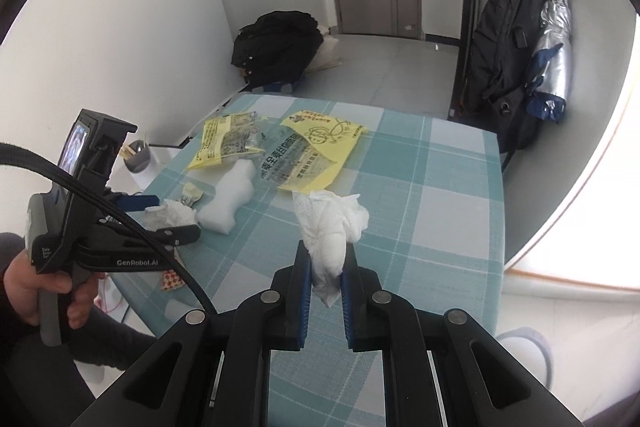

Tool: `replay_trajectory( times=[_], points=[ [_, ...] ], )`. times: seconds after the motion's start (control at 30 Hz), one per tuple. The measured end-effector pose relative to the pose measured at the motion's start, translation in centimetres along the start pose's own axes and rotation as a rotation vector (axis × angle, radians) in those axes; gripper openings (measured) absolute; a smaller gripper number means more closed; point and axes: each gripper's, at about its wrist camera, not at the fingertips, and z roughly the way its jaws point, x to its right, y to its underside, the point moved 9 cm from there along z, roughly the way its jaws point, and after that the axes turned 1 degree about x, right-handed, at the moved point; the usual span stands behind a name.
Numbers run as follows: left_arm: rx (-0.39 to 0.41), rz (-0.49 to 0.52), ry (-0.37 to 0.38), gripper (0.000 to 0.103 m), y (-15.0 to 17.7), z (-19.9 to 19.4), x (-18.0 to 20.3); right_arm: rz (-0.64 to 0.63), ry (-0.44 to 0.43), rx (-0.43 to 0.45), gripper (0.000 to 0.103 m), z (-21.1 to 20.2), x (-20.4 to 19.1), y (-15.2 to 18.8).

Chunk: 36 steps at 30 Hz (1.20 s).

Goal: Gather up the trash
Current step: 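Grasp the second crumpled white tissue with the left tool while the right tool holds its tissue, then carry both white tissues with both tools over the white bin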

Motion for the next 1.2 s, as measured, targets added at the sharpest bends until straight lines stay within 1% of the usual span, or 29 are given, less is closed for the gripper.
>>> replay_trajectory(
  times=[0.07, 0.13, 0.23, 0.33, 0.4, 0.53, 0.67, 0.83, 0.9, 1.07, 1.2],
  points=[
    [0.005, -0.014, 0.025, 0.054, 0.0, -0.4, -0.1, 0.006, -0.003, 0.004, 0.012, -0.2, 0.2, -0.1],
    [0.004, -0.016, 0.041, 0.032, 0.0, -0.5, 0.1, 0.01, -0.005, 0.009, 0.012, -0.4, 0.3, -0.1],
    [0.008, -0.028, 0.071, 0.02, 0.2, -0.9, 0.4, 0.014, -0.01, 0.009, 0.012, -0.5, 0.2, -0.1],
    [0.021, -0.05, 0.087, 0.015, 0.0, -1.3, 0.2, 0.014, -0.015, 0.009, 0.012, -0.5, 0.1, -0.2],
    [0.025, -0.069, 0.112, 0.015, -0.4, -1.3, 0.5, 0.012, -0.016, 0.014, 0.012, -0.6, -0.1, -0.3],
    [0.032, -0.092, 0.124, 0.013, -0.5, -1.8, 0.5, 0.013, -0.015, 0.014, 0.013, -0.8, -0.1, -0.5],
    [0.06, -0.098, 0.131, 0.013, -0.9, -2.5, 0.7, 0.015, -0.004, 0.013, 0.013, -1.1, 0.1, -0.6],
    [0.069, -0.107, 0.136, 0.013, -0.9, -2.9, 0.6, 0.016, 0.0, 0.02, 0.012, -1.5, -0.1, -0.8],
    [0.066, -0.124, 0.135, 0.013, -0.7, -3.1, 0.6, 0.016, 0.001, 0.026, 0.012, -1.8, -0.3, -0.9],
    [0.101, -0.125, 0.15, 0.013, -0.7, -4.6, 1.4, 0.022, 0.021, 0.036, 0.012, -2.8, -0.2, -1.5],
    [0.141, -0.118, 0.15, 0.013, -1.5, -5.9, 1.9, 0.034, 0.032, 0.079, 0.012, -4.8, 0.2, -2.9]
  ],
)
